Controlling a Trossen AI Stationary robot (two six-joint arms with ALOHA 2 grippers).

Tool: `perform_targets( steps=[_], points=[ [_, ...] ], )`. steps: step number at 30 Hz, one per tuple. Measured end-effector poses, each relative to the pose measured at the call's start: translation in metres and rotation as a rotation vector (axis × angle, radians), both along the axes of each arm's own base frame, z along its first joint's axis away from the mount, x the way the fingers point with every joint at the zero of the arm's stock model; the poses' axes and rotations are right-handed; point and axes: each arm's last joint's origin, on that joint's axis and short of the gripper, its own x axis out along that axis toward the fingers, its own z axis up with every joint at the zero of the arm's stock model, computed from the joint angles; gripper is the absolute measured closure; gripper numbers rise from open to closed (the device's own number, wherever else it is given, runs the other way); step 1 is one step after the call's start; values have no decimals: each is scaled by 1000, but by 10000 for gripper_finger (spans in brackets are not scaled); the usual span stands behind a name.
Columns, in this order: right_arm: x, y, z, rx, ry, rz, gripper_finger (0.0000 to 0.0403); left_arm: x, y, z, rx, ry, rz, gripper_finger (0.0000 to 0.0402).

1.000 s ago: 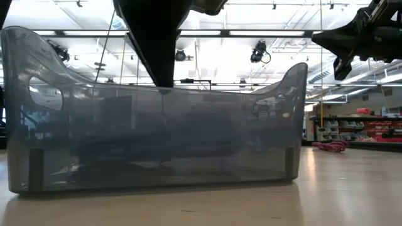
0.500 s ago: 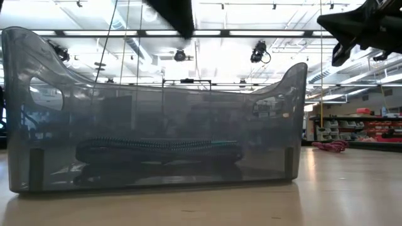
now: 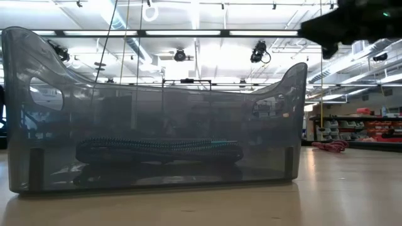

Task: Pick and place USB-C Cables
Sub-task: Put the red charger cable into the black bin

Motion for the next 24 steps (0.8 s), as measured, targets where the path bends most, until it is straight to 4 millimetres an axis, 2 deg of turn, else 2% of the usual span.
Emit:
perform_targets(
  steps=[3, 5, 8, 11, 14, 17, 20, 24],
  points=[
    [18, -1, 13, -18, 113, -83, 247, -12, -19, 1, -22, -3, -77, 198],
    [30, -2, 18, -27, 253, -167, 224, -18, -33, 1, -44, 1, -165, 198],
    [48, -9, 18, -9, 525, -325, 202, -20, -52, 4, -45, -51, -279, 198],
    [63, -21, 11, 94, 775, -453, 196, -15, -60, 9, -29, -106, -367, 198],
    [71, -33, -1, 172, 1021, -562, 198, -3, -55, 7, -15, -98, -399, 199],
    [74, -46, -13, 253, 1198, -669, 202, 12, -40, 3, -13, -61, -390, 207],
    [73, -58, -26, 336, 1310, -699, 203, 30, -23, -2, -19, -43, -349, 219],
    [76, -67, -38, 443, 1373, -678, 203, 50, -1, -7, -42, -29, -315, 237]
  ],
)
